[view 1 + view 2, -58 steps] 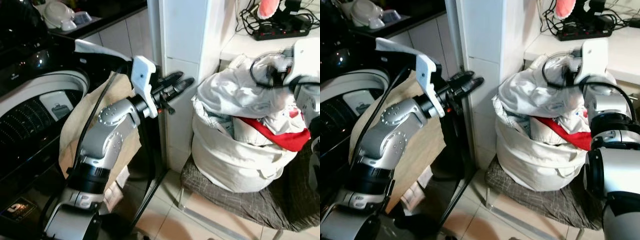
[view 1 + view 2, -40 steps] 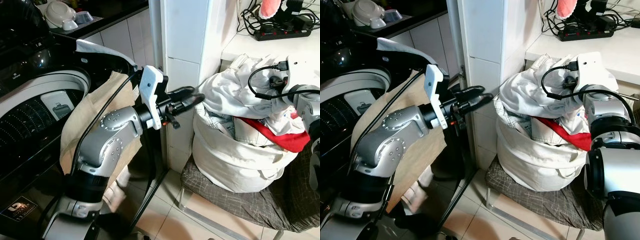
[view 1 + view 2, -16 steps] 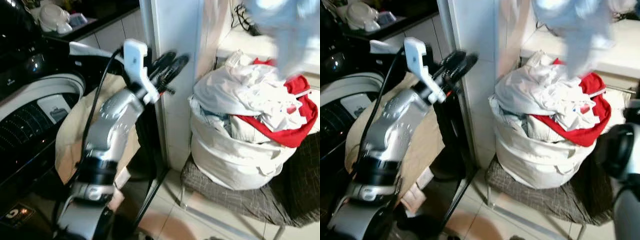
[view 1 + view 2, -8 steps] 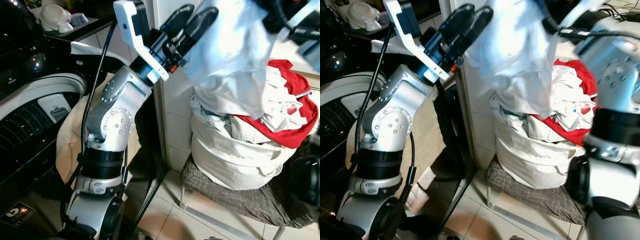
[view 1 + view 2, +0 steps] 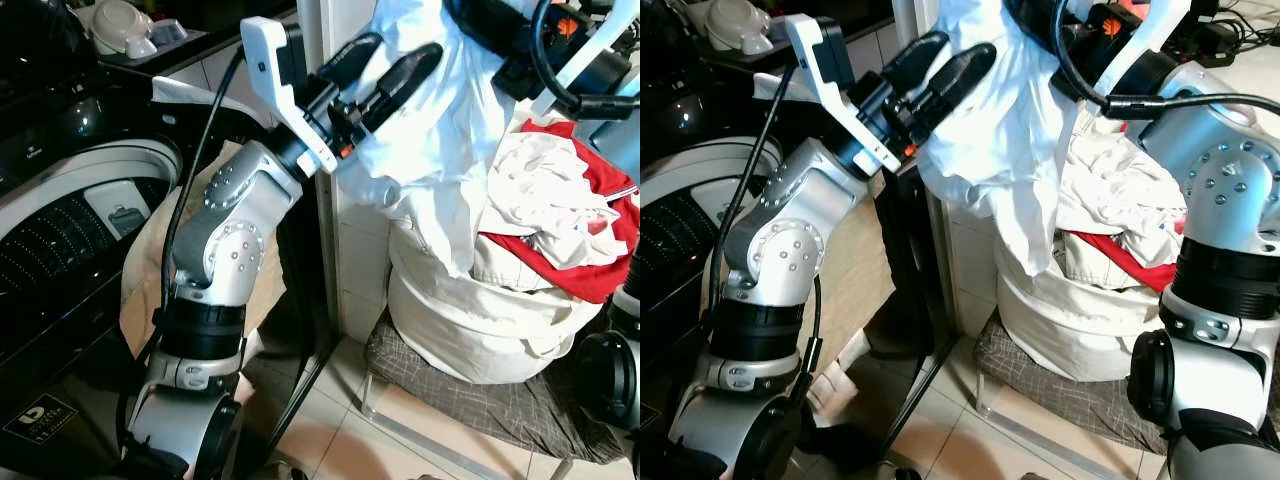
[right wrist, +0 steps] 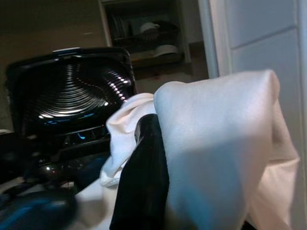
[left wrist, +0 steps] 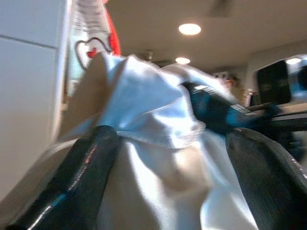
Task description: Clothes washing
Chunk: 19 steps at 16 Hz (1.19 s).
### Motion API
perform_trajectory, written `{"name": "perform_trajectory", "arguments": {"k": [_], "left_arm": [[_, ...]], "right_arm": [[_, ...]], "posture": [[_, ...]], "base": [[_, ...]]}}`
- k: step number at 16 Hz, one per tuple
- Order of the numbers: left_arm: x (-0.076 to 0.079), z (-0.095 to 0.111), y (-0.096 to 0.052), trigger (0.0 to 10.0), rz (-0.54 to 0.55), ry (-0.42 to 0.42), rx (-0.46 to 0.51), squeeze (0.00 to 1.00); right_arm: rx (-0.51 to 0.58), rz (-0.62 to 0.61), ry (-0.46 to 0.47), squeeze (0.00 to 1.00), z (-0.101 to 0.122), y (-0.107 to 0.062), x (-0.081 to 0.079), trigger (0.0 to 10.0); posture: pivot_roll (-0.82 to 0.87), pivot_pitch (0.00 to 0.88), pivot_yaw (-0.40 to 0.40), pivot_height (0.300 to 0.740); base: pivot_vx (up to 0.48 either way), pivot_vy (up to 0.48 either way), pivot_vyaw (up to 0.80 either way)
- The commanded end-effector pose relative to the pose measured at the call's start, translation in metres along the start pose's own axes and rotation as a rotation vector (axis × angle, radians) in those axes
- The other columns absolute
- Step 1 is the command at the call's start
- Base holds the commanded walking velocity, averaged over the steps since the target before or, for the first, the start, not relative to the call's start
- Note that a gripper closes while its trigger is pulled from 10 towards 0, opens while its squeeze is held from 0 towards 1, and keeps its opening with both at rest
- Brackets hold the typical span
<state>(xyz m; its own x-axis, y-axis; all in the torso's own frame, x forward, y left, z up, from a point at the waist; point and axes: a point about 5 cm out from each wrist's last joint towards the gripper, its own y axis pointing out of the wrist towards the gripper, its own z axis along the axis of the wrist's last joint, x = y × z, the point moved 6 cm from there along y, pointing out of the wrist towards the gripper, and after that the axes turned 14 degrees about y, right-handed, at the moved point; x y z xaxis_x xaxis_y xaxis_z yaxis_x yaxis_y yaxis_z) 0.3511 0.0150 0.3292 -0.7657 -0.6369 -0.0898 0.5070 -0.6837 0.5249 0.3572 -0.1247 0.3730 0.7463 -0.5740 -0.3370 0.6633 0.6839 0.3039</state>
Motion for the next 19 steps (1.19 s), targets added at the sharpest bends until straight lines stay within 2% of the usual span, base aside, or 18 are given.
{"name": "perform_trajectory", "arguments": {"k": [1, 4, 5, 6, 8, 9, 10, 12, 13, 15, 16, 17, 19], "left_arm": [[-0.011, 0.002, 0.000, 10.0, 0.043, 0.040, -0.010, 1.00], [-0.034, 0.011, -0.001, 10.0, 0.161, 0.104, 0.021, 1.00], [-0.034, 0.010, -0.002, 10.0, 0.146, 0.087, 0.012, 1.00], [-0.023, 0.002, -0.003, 10.0, 0.061, 0.039, -0.018, 1.00], [0.016, -0.006, -0.008, 10.0, -0.158, -0.067, -0.029, 1.00], [0.034, -0.009, -0.011, 10.0, -0.239, -0.144, -0.026, 0.00], [0.039, -0.011, -0.011, 10.0, -0.252, -0.152, -0.036, 0.00], [0.037, -0.026, -0.006, 10.0, -0.207, -0.094, -0.094, 0.00], [0.032, -0.032, -0.003, 10.0, -0.172, -0.065, -0.120, 0.00], [0.021, -0.031, -0.001, 10.0, -0.121, -0.040, -0.120, 0.00], [0.013, -0.030, 0.000, 2.4, -0.079, -0.057, -0.122, 0.00], [0.004, -0.028, -0.001, 0.0, -0.040, -0.053, -0.112, 0.00], [-0.004, -0.028, -0.002, 0.0, 0.000, -0.025, -0.120, 0.00]], "right_arm": [[0.007, 0.053, -0.012, 0.00, 0.005, -0.002, -0.013, 0.0], [-0.009, 0.087, -0.011, 0.00, 0.003, -0.005, -0.019, 0.0], [-0.012, 0.098, -0.006, 0.00, 0.002, -0.006, -0.021, 0.0], [-0.015, 0.123, 0.014, 0.00, 0.001, -0.007, -0.024, 0.0], [-0.029, 0.165, 0.039, 0.00, -0.003, -0.007, -0.031, 0.0], [-0.040, 0.188, 0.048, 0.00, -0.007, -0.007, -0.035, 0.0], [-0.044, 0.198, 0.053, 0.00, -0.008, -0.007, -0.037, 0.0], [-0.058, 0.249, 0.070, 0.00, -0.012, -0.009, -0.047, 0.0], [-0.067, 0.274, 0.073, 0.00, -0.014, -0.011, -0.053, 0.0], [-0.075, 0.287, 0.075, 0.00, -0.015, -0.012, -0.056, 0.0], [-0.077, 0.285, 0.073, 0.00, -0.016, -0.013, -0.056, 0.0], [-0.075, 0.279, 0.071, 0.00, -0.016, -0.013, -0.056, 0.0], [-0.072, 0.269, 0.070, 0.00, -0.015, -0.014, -0.055, 0.0]], "posture": [[-0.16, 0.000, 0.104, 0.740], [-0.16, 0.000, 0.105, 0.740], [-0.16, 0.000, 0.104, 0.740], [-0.16, 0.000, 0.102, 0.740], [-0.16, 0.000, 0.103, 0.740], [-0.16, 0.000, 0.105, 0.740], [-0.16, 0.000, 0.105, 0.740], [-0.16, 0.000, 0.106, 0.740], [-0.16, 0.000, 0.108, 0.740], [-0.16, 0.000, 0.110, 0.740], [-0.16, 0.000, 0.111, 0.740], [-0.16, 0.000, 0.111, 0.740], [-0.16, 0.000, 0.112, 0.740]], "base": [[0.000, 0.000, 0.00], [0.000, 0.000, 0.00], [0.000, 0.000, 0.00], [0.000, 0.000, 0.00], [0.000, 0.000, 0.00], [0.000, 0.000, 0.00], [0.000, 0.000, 0.00], [0.000, 0.000, 0.00], [0.000, 0.000, 0.00], [0.000, 0.000, 0.00], [0.000, 0.000, 0.00], [0.000, 0.000, 0.00], [0.000, 0.000, 0.00]]}}
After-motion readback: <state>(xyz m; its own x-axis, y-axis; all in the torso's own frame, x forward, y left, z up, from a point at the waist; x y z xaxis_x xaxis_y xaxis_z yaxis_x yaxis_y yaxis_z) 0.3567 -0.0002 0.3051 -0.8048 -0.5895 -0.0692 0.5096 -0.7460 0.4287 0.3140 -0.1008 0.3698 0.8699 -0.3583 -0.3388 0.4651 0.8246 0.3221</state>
